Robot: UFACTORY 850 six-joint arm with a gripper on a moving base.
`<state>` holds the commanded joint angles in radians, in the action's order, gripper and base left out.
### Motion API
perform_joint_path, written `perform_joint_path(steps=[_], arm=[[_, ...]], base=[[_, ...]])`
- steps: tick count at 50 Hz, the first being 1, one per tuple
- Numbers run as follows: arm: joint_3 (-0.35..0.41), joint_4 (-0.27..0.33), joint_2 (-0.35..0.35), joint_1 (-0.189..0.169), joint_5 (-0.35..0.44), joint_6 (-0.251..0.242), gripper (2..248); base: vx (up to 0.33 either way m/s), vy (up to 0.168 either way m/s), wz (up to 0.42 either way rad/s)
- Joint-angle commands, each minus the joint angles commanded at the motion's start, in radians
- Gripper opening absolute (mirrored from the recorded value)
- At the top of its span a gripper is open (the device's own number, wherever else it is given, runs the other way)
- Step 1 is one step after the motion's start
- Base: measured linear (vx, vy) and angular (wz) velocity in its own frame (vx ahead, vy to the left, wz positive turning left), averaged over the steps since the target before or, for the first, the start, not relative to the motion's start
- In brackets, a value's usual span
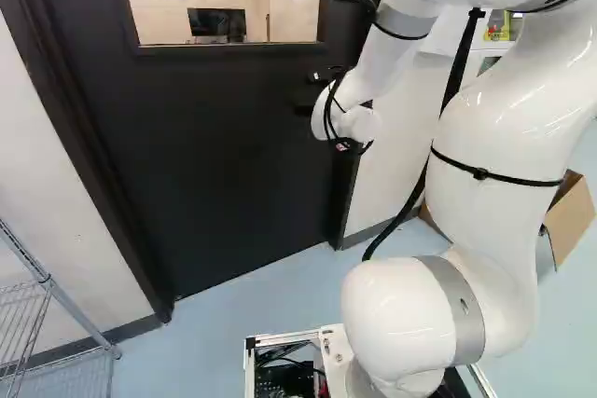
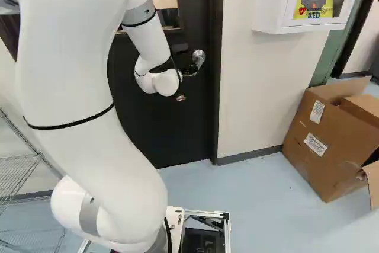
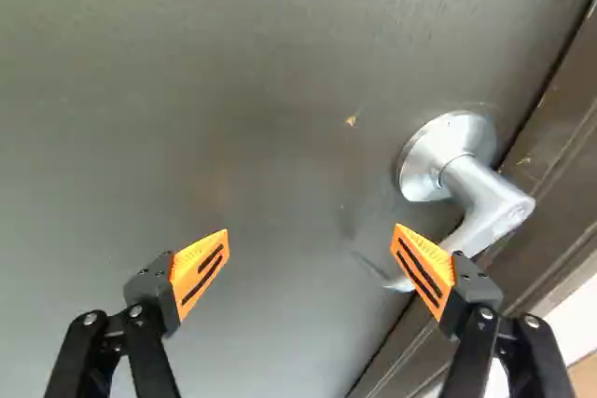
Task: Open the door and move inside
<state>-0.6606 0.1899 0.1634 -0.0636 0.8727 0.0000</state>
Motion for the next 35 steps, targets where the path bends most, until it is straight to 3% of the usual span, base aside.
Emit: perform_joint_path(steps=[35], arm=[[-0.002,0.004,0.075,0.0,0.0,0.0,247]], base=[[0.0,0.0,0.0]])
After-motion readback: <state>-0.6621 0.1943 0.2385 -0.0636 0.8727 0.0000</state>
